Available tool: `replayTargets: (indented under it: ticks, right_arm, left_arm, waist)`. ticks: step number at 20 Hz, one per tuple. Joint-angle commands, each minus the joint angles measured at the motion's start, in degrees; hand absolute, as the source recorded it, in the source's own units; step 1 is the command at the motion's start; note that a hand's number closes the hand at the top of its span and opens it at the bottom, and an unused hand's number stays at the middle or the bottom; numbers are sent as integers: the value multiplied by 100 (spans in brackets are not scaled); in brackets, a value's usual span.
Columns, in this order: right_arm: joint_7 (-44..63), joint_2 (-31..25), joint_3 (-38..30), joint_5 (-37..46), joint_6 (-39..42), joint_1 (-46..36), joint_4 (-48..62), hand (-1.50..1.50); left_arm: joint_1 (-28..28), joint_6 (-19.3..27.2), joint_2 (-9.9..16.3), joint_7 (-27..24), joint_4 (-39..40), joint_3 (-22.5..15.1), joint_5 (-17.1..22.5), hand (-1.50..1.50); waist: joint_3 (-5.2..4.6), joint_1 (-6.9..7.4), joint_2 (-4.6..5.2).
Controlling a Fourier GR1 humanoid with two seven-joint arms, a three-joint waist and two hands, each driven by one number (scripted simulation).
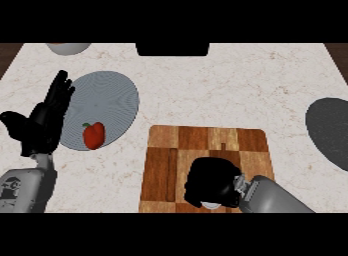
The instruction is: Pick the can from the cutting board and place it in the pan
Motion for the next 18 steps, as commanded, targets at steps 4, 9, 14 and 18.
replayTargets:
  ticks: [4,9,14,18]
  right_arm:
    - [-624,68,-158,186,-70,66,272,150]
    - [-186,-449,-714,41,-563,1026,-657,150]
    - [1176,-713,-1865,-153,-1222,2773,-812,150]
    - [1172,-799,-2743,-502,-2382,3629,-2286,150]
  left_arm:
    - [-278,-175,54,-257,500,239,70,0]
    - [30,-12,-4,89,-79,132,-49,0]
    - [494,51,178,-120,-88,554,97,0]
    - [607,-70,284,-66,-170,585,142,0]
  waist:
    - [8,-20,23]
    - [11,-114,-4]
    - [14,-859,-132]
    - [15,-763,-141]
